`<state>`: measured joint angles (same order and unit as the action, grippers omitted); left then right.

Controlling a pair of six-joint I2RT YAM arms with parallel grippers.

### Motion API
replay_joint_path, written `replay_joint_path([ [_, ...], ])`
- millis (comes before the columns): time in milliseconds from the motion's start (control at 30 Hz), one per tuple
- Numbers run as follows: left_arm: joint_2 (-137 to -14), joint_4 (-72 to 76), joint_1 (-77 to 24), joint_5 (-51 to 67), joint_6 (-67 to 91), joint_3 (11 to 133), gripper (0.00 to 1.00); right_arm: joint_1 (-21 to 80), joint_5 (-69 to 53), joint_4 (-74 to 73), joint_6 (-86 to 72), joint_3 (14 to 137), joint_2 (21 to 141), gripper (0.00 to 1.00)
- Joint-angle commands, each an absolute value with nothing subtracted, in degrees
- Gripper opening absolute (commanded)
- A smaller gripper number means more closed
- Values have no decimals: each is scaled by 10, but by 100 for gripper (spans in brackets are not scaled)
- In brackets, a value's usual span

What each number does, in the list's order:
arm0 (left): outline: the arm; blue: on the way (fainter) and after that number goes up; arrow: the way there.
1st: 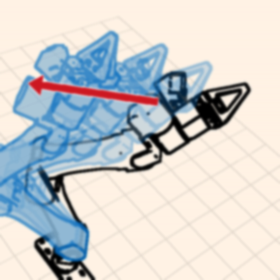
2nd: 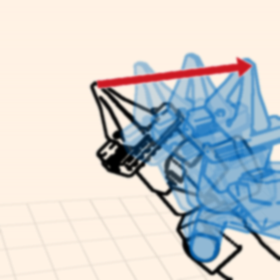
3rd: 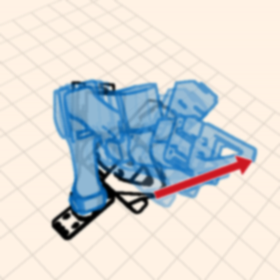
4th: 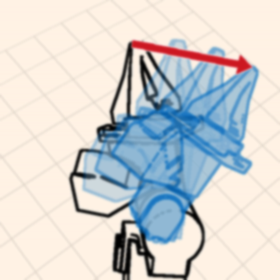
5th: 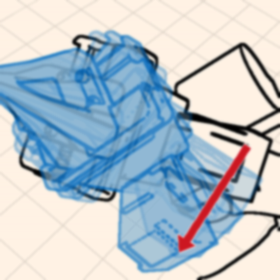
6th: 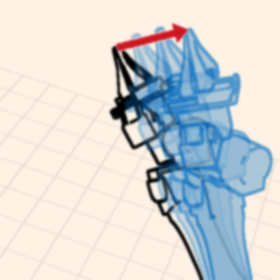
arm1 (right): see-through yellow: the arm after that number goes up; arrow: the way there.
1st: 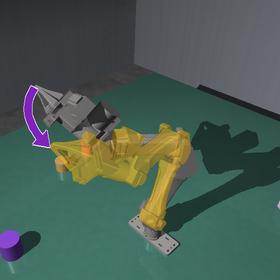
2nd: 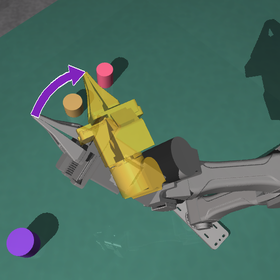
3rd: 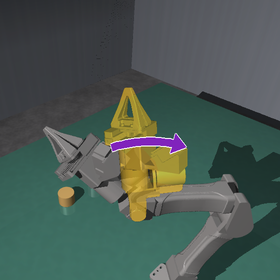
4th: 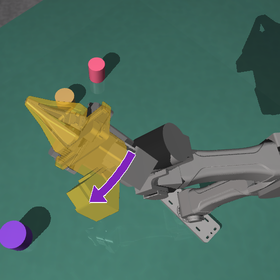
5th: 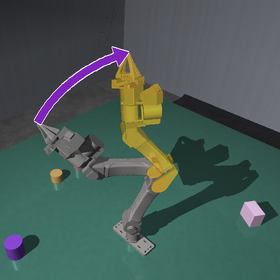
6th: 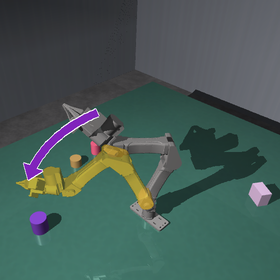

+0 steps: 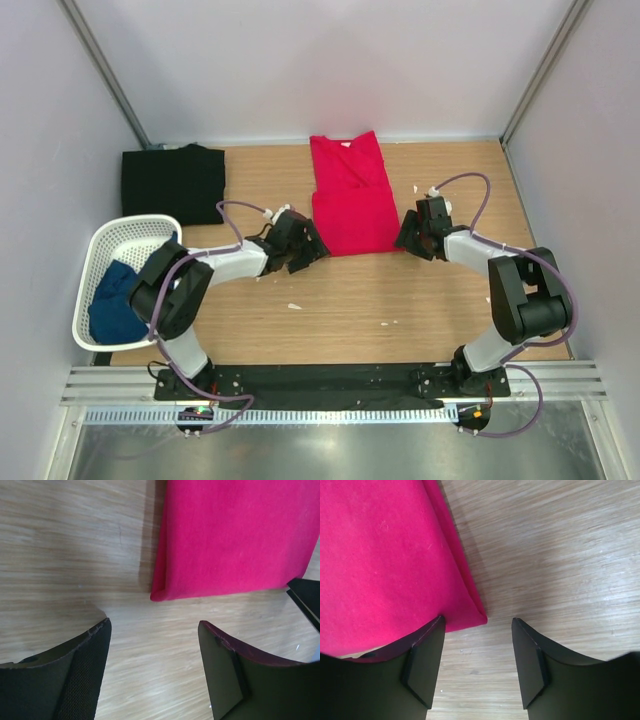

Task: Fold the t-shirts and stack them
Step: Fold the tshirt

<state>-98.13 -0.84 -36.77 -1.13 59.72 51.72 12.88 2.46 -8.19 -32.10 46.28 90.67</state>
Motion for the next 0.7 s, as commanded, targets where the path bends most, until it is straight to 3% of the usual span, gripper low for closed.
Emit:
replay_joint_path([
  [0,-997,32,-371,-58,611,545,71,127,38,-35,-327,463,910,61],
  [67,-1015,32,-372,-62,612,558,68,127,40,-26,-327,465,916,55],
  [300,-1052,32,-372,-71,619,574,54,126,39,-14,-327,479,933,51],
  [433,-1065,22,-372,-81,609,588,34,126,37,-11,-327,480,941,44],
  [500,-1076,5,-372,-79,599,598,29,126,33,-12,-328,479,945,34],
  [600,-1083,2,-372,-76,595,606,12,127,22,-12,-330,472,941,23],
  [633,-1083,2,-372,-76,594,606,0,126,16,-12,-330,468,939,14],
  [667,-1081,-21,-372,-71,592,607,0,126,13,-17,-330,461,936,7],
])
